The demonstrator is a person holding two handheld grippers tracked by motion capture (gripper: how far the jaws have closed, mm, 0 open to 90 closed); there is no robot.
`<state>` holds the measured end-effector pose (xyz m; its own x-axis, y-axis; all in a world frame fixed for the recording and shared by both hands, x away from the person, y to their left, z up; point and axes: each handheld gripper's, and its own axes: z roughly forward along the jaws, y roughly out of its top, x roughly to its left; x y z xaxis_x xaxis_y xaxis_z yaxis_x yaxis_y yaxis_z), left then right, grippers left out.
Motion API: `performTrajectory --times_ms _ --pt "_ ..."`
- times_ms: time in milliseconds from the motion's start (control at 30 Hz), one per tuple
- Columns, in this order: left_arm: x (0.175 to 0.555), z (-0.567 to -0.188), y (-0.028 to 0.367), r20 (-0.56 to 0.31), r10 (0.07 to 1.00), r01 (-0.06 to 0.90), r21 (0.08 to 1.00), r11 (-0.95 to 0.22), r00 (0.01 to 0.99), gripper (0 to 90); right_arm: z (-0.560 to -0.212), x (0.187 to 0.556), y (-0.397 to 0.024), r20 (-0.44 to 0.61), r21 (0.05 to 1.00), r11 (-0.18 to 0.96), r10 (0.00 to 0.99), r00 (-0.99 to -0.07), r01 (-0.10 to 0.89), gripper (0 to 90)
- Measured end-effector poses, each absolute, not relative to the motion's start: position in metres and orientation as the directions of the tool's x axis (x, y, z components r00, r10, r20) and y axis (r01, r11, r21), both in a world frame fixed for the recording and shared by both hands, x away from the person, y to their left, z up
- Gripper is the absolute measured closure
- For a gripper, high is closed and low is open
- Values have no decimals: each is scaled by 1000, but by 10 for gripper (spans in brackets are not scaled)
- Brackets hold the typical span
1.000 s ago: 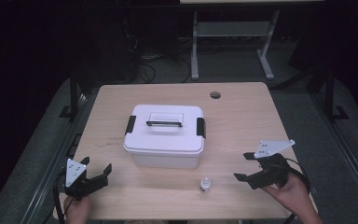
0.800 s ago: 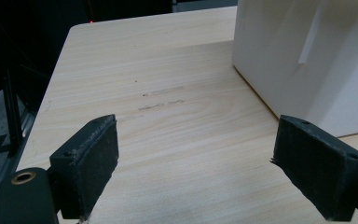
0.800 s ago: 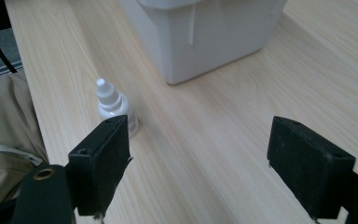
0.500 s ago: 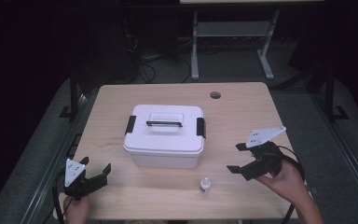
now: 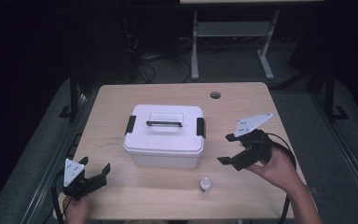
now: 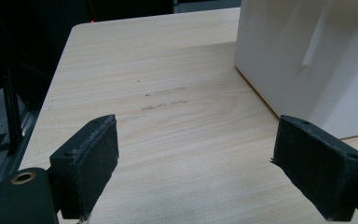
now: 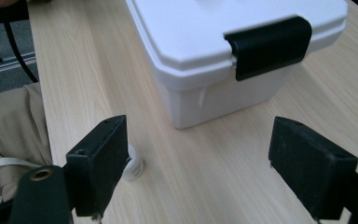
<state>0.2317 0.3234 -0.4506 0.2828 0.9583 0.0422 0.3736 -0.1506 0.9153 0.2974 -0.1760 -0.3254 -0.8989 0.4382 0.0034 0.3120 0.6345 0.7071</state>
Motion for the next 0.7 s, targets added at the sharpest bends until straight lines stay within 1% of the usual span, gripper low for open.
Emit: performTrajectory --times_ms 700 --pt "231 -450 324 43 959 373 916 -150 280 130 -306 315 -146 -8 694 667 384 -923 272 179"
